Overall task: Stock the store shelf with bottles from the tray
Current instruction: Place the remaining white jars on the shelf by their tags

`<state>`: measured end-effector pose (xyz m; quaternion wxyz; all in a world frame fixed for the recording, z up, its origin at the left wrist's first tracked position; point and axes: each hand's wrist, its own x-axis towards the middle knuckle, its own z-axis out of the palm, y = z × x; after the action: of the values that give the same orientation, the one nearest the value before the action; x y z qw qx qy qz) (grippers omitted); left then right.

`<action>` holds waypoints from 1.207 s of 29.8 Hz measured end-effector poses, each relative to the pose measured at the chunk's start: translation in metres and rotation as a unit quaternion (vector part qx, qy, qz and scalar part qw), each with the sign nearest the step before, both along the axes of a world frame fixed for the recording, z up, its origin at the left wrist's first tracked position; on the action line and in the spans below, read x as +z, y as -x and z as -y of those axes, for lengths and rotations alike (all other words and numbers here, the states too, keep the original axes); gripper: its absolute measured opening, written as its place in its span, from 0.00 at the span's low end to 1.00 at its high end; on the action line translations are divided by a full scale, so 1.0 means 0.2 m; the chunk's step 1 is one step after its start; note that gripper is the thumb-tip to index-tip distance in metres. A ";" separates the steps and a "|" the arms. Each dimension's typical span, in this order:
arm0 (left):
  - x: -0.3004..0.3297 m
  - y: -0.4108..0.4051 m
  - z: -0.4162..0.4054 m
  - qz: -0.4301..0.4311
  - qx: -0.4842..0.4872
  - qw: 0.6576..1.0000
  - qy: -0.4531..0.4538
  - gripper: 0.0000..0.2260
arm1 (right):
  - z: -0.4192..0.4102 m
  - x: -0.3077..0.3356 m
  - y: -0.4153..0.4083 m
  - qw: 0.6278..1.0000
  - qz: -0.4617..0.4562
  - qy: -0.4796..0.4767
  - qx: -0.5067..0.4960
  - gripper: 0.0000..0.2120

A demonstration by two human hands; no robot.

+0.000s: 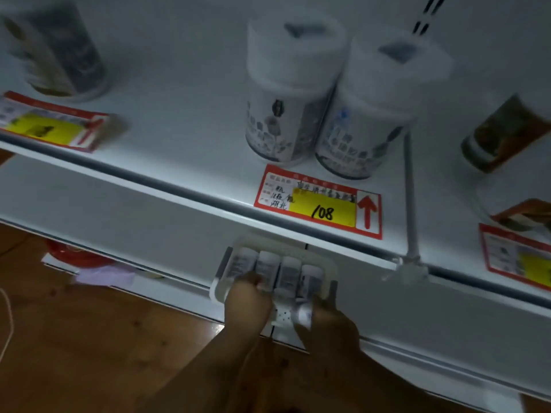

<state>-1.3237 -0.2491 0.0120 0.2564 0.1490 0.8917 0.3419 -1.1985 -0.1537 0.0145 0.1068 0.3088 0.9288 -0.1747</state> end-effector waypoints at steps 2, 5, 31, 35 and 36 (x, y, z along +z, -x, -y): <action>-0.09 0.04 -0.04 -0.022 -0.025 0.999 0.021 0.10 | -0.02 -0.08 0.03 0.995 0.077 0.024 -0.055 0.28; -0.21 0.04 -0.07 -0.051 -0.085 0.991 0.086 0.16 | -0.06 -0.14 0.06 0.990 0.094 0.068 -0.078 0.27; -0.33 0.22 -0.18 -0.100 -0.299 0.920 0.234 0.47 | -0.05 0.21 -0.13 0.898 -0.163 0.305 -0.271 0.17; -0.06 0.20 -0.02 0.045 -0.257 0.965 0.001 0.53 | 0.05 0.41 -0.21 0.846 -0.155 0.389 -0.330 0.16; 0.02 0.17 0.02 0.081 -0.252 0.962 -0.063 0.52 | 0.06 0.46 -0.22 0.835 -0.169 0.397 -0.341 0.16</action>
<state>-1.3585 -0.2540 0.0168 0.3960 0.3567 0.7782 0.3322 -1.1542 -0.1661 0.1065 -0.0047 0.5025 0.6193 -0.6033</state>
